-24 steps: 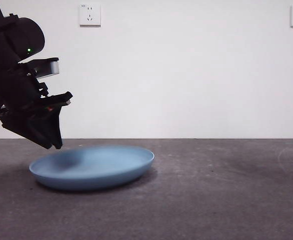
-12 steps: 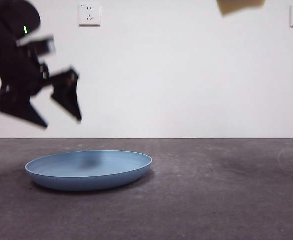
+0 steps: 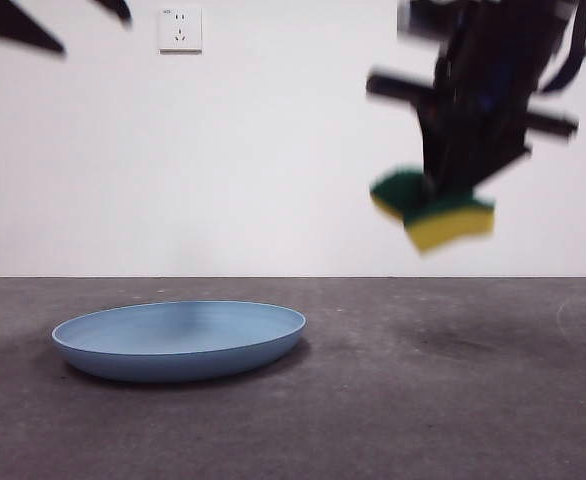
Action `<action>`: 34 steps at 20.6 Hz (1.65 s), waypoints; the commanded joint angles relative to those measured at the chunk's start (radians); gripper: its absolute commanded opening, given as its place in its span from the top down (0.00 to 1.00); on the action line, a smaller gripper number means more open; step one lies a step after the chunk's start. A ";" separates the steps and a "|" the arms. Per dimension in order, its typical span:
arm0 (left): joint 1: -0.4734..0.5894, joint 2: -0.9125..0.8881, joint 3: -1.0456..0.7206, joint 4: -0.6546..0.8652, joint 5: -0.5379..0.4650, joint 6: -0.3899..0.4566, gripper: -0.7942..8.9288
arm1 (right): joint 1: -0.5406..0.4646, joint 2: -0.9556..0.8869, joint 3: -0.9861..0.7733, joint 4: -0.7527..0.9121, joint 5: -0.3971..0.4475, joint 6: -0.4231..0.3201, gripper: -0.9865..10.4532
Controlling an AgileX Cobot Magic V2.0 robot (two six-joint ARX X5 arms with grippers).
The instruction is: Pick up the plate,pick up the cloth,clean the plate with the cloth
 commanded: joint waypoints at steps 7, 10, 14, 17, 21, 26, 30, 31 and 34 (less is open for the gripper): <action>-0.004 -0.269 -0.008 -0.112 0.053 -0.043 0.47 | -0.049 0.188 -0.006 0.005 -0.059 0.027 0.73; -0.004 -0.289 -0.008 -0.169 0.053 -0.042 0.47 | -0.060 0.188 -0.006 0.005 -0.055 0.005 0.68; -0.004 -0.288 -0.008 -0.208 0.053 -0.042 0.47 | -0.069 0.188 -0.006 0.002 -0.030 0.003 0.59; -0.004 -0.288 -0.008 -0.215 0.053 -0.042 0.47 | -0.074 0.188 -0.006 -0.003 -0.004 0.001 0.55; -0.004 -0.288 -0.008 -0.214 0.043 -0.038 0.47 | -0.074 0.171 -0.004 -0.004 -0.005 0.001 0.56; -0.004 -0.288 -0.008 -0.238 0.013 0.044 0.95 | -0.052 0.047 -0.004 -0.019 -0.012 -0.013 0.93; -0.004 -0.288 -0.008 -0.245 -0.040 0.068 0.93 | -0.020 -0.144 -0.004 -0.017 -0.014 -0.051 0.93; -0.004 -0.288 -0.008 -0.245 -0.045 0.076 0.93 | -0.013 -0.196 -0.004 -0.018 -0.014 -0.058 0.93; -0.004 -0.300 -0.008 -0.251 -0.061 0.117 0.93 | 0.015 -0.342 -0.005 -0.017 -0.008 -0.104 0.93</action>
